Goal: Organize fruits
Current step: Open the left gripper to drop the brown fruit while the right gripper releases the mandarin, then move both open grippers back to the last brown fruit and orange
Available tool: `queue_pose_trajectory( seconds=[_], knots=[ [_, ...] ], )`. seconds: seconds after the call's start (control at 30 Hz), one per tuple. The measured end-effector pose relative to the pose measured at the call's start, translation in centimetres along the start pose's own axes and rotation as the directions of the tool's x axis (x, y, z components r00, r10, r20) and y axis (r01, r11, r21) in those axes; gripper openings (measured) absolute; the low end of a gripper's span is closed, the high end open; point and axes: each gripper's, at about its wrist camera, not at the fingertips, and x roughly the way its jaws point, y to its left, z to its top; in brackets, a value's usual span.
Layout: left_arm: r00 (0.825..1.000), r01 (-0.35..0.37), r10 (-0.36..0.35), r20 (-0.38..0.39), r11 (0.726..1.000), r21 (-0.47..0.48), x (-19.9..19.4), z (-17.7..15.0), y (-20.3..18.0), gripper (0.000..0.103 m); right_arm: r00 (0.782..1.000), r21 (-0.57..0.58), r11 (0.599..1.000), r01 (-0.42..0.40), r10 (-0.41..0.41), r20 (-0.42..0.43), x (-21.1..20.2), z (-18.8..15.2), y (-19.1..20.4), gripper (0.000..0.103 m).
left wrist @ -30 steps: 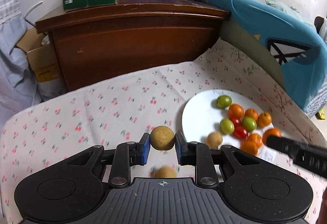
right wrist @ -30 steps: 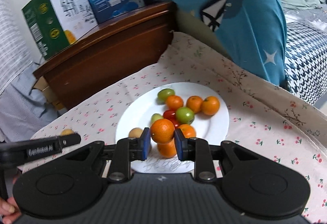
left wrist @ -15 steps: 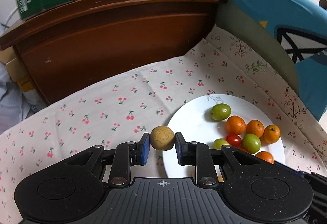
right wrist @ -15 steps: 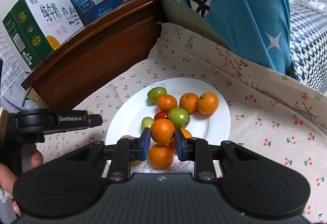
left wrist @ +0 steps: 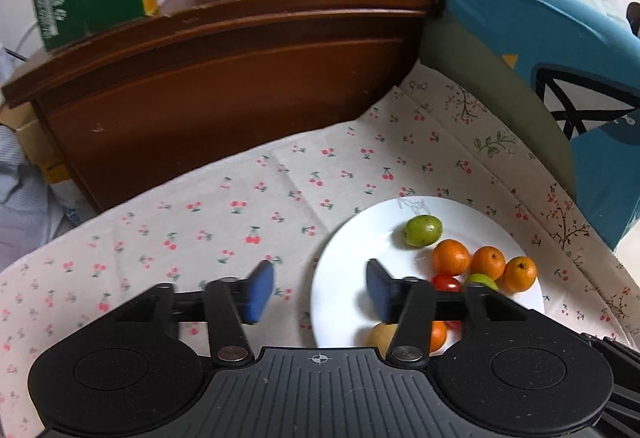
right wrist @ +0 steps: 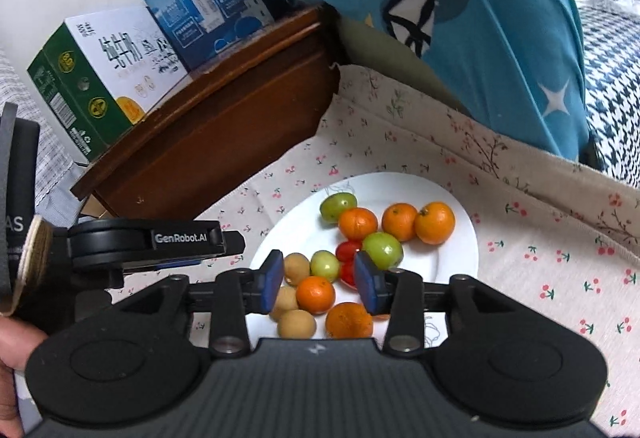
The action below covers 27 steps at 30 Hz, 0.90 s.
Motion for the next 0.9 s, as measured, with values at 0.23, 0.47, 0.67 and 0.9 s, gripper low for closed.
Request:
queue_pose_trajectory(
  seconds=[0.23, 0.47, 0.67, 0.9],
  knots=[
    [1.0, -0.004, 0.004, 0.016, 1.0, -0.01, -3.3, -1.0, 1.5, 0.067, 1.0, -0.079, 0.997, -0.026, 0.027, 0.008, -1.1, -0.4, 1.4, 0.043],
    [0.999, 0.01, -0.01, 0.043, 1.0, -0.015, -7.1, -2.8, 3.2, 0.069, 0.998, -0.187, 0.98, -0.062, 0.064, 0.004, -2.7, -1.5, 2.6, 0.044],
    [0.999, 0.012, -0.01, 0.05, 0.999, -0.044, -9.2, -4.8, 5.5, 0.07, 0.994, -0.201, 0.974, -0.107, 0.102, -0.037, -3.3, -3.1, 2.8, 0.045],
    [0.999, 0.008, -0.004, 0.046, 0.996, -0.084, -9.9, -7.7, 8.1, 0.07, 0.977, -0.212, 0.959, -0.188, 0.161, -0.139, -2.5, -6.2, 3.7, 0.045]
  ],
)
